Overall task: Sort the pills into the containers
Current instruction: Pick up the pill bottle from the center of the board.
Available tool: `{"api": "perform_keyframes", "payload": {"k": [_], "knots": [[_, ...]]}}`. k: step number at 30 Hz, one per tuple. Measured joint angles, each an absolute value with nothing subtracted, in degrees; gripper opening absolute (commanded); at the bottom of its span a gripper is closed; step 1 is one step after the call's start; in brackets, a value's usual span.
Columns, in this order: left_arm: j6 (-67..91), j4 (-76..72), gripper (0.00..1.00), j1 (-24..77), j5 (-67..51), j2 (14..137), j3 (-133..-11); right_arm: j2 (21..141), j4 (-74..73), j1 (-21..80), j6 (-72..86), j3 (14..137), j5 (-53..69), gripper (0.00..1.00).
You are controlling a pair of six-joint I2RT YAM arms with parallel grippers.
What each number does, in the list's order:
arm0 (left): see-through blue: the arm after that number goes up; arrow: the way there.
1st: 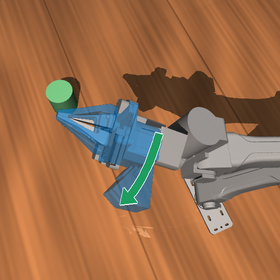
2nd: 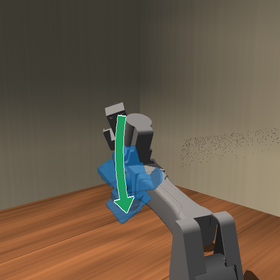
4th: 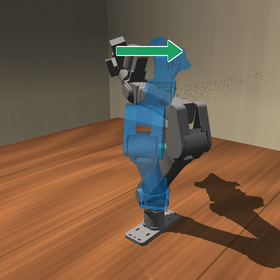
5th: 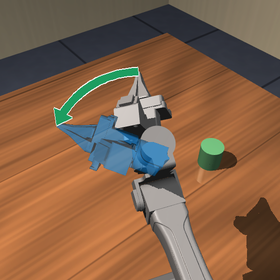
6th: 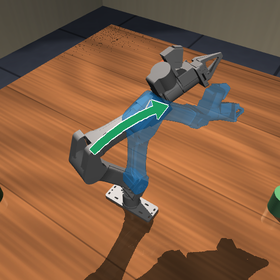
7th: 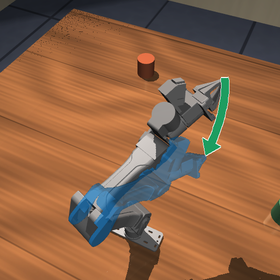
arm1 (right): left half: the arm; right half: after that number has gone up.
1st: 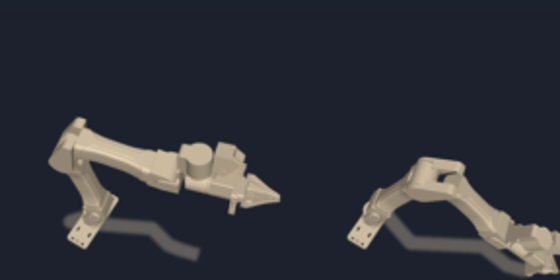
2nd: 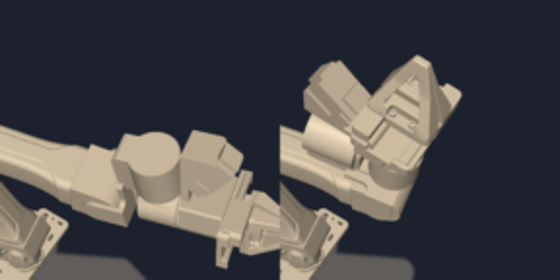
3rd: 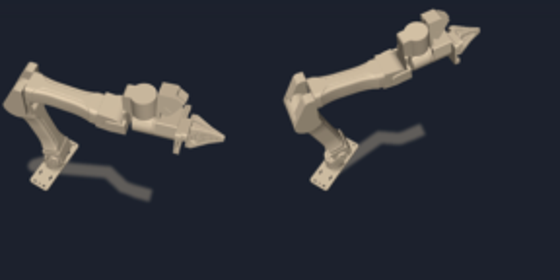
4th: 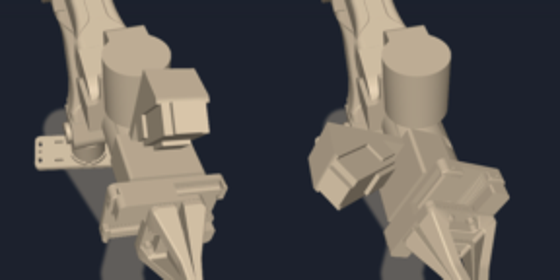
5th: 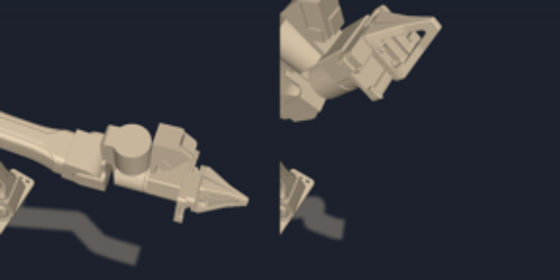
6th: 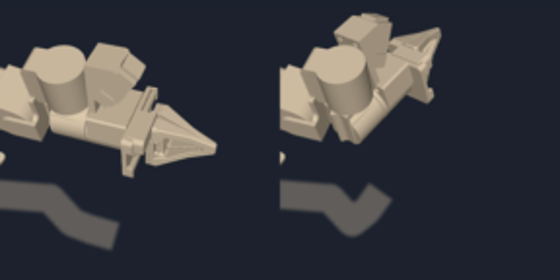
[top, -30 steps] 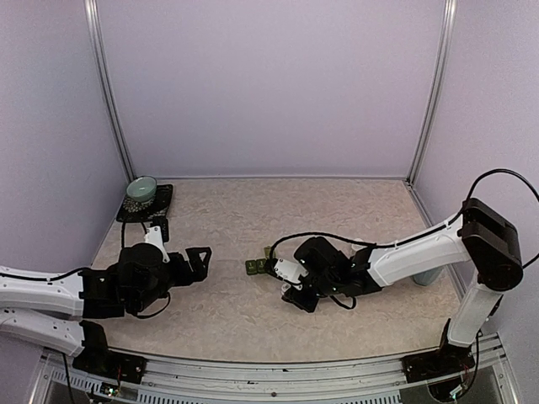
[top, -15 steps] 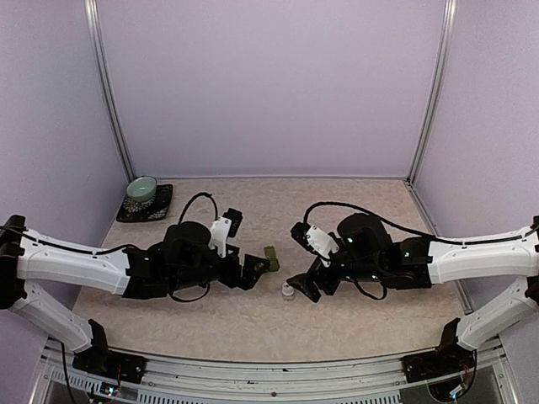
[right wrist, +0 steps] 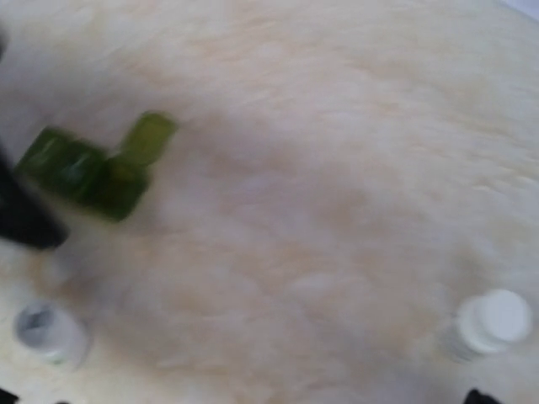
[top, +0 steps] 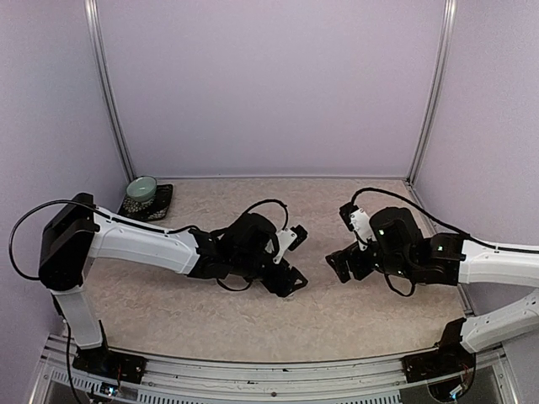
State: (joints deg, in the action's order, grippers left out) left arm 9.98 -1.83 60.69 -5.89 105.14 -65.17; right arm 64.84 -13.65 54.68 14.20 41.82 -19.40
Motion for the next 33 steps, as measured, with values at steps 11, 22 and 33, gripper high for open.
{"api": "perform_keyframes", "payload": {"k": [11,22,33], "knots": [[9.85,3.99,0.64,60.66,-6.2,107.68,-67.59,60.2,-14.5,51.37,16.14,39.57,-20.71,1.0],[10.22,6.46,0.5,60.66,-5.96,109.62,-68.07,61.17,-14.74,51.35,15.94,39.57,-20.69,1.0],[10.24,7.27,0.37,60.45,-6.02,109.78,-68.9,61.19,-14.74,51.35,15.68,39.57,-20.56,0.99]]}}
